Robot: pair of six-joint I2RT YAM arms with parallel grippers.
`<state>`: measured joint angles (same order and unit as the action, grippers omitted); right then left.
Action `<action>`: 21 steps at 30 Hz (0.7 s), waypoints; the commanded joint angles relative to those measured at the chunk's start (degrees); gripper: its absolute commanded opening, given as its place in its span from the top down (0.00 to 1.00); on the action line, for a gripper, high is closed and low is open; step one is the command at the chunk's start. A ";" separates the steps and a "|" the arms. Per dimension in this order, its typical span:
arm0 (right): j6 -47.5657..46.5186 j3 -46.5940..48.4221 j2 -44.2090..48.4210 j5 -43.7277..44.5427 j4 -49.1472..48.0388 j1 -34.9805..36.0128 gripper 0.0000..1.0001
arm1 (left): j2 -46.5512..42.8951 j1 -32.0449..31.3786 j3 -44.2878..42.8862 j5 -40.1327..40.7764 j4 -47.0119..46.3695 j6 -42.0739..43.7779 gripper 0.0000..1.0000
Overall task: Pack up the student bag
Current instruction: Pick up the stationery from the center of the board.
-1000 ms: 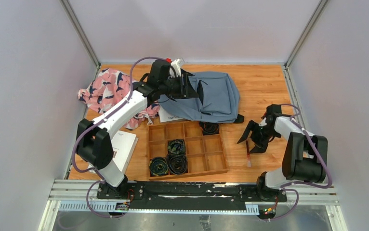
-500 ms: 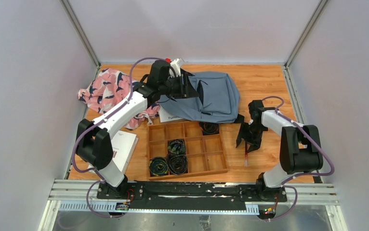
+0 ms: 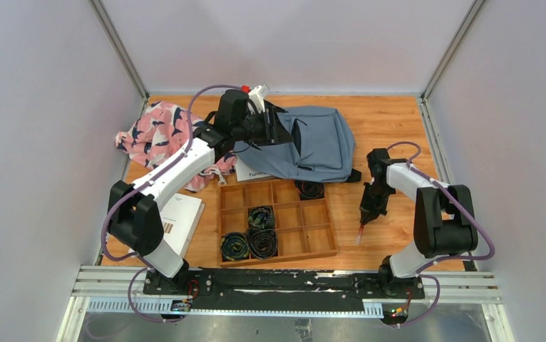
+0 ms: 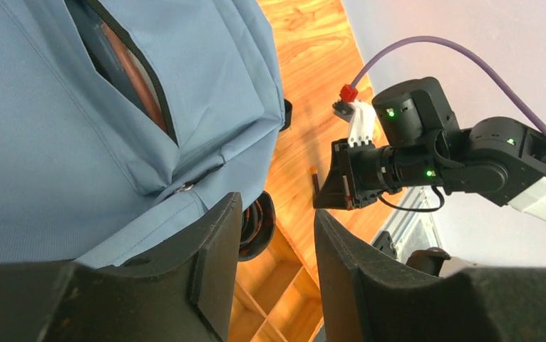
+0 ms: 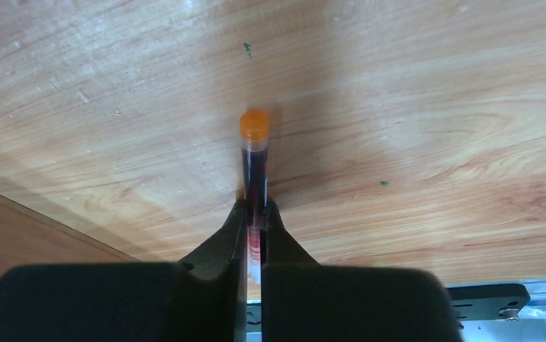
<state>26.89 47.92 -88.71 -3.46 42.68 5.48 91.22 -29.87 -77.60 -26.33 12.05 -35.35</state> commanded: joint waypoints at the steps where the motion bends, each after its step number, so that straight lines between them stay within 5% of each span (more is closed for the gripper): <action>1: -1.15 -1.03 -0.05 -1.02 -5.08 0.52 1.00 | -0.80 -0.45 -0.24 -1.96 -2.07 -0.77 0.52; 11: -4.74 5.81 19.89 -22.20 -16.92 3.23 1.00 | 2.74 -0.75 3.29 -15.45 -16.97 -10.54 0.43; 16: -1.86 5.32 22.51 -36.26 -29.10 4.19 1.00 | 3.12 -2.23 6.62 -18.11 -28.39 -16.94 0.41; 21: 0.61 5.02 22.93 -42.70 -34.28 4.54 1.00 | 3.50 -3.67 5.88 -18.36 -29.37 -15.88 0.41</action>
<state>24.88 52.97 -66.22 -36.53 15.86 8.95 94.37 -32.32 -70.91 -42.02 -10.72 -50.06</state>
